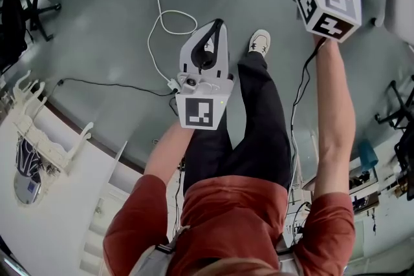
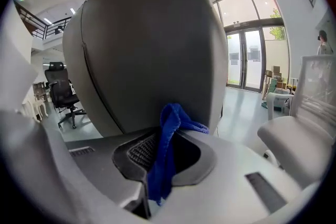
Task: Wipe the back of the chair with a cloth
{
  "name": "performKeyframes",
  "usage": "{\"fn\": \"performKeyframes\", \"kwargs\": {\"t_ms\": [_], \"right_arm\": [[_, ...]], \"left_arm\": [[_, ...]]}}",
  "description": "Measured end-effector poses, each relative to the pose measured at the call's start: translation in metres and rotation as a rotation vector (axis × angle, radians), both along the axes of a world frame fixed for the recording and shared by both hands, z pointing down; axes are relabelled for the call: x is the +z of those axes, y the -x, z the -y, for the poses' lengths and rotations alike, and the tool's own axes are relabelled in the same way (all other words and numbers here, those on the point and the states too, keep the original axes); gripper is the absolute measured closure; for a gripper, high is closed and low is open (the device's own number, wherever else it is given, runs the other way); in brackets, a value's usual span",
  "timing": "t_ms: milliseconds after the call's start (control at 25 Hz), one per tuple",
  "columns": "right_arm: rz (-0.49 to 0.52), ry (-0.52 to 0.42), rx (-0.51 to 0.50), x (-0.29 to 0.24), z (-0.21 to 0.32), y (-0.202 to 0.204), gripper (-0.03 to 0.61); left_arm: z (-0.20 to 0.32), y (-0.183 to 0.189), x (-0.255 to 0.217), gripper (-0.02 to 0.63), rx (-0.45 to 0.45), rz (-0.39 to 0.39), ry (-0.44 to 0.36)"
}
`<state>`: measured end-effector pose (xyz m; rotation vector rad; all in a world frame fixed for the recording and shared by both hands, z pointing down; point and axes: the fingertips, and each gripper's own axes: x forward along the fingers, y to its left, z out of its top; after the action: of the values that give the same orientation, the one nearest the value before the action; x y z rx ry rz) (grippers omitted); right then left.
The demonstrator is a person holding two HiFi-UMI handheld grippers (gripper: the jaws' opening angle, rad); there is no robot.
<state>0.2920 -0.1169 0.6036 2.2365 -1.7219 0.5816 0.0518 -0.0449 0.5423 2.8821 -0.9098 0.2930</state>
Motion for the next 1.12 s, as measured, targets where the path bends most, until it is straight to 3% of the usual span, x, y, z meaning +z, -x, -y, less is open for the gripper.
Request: {"fn": "performKeyframes", "kwargs": {"t_ms": [480, 800, 1120], "right_arm": [[0.003, 0.009, -0.14, 0.004, 0.038, 0.093, 0.52], [0.026, 0.01, -0.076, 0.008, 0.057, 0.123, 0.52], [0.026, 0.007, -0.211, 0.002, 0.097, 0.201, 0.52]], "left_arm": [[0.018, 0.054, -0.003, 0.6, -0.072, -0.015, -0.001], [0.026, 0.099, 0.006, 0.6, -0.118, -0.008, 0.018], [0.032, 0.128, 0.008, 0.6, -0.124, -0.019, 0.015]]}}
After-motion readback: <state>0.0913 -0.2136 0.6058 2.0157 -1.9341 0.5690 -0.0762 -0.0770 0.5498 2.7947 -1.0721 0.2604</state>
